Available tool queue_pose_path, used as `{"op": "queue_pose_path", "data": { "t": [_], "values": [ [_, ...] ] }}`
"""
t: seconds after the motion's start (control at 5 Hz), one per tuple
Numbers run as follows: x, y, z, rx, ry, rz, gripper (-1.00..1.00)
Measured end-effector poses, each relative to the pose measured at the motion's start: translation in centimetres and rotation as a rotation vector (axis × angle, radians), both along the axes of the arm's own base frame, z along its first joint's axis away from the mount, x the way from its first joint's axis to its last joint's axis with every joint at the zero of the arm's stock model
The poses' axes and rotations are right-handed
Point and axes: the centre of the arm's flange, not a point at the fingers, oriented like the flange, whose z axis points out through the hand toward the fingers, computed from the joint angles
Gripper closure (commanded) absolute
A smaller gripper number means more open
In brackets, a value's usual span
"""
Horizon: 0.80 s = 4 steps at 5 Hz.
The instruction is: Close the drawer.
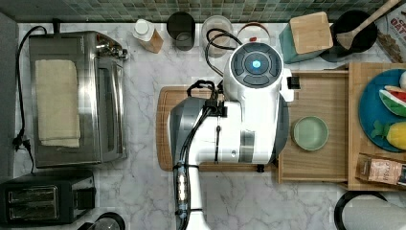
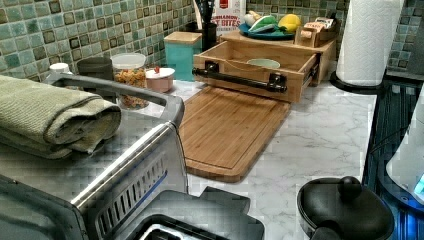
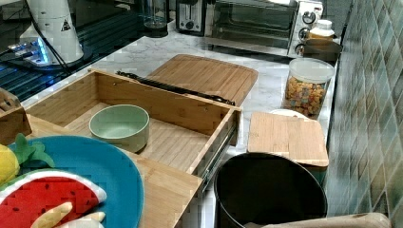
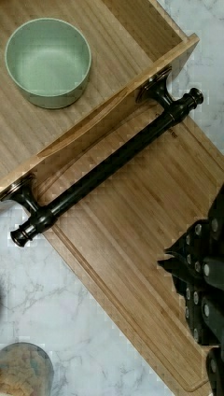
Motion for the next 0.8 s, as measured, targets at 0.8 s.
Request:
{"op": "queue_pose_path", "data": {
  "t": [0.8],
  "values": [
    [0.2,0.0,-2.7,-0.006,-0.109,0.162,1.0]
  ]
}}
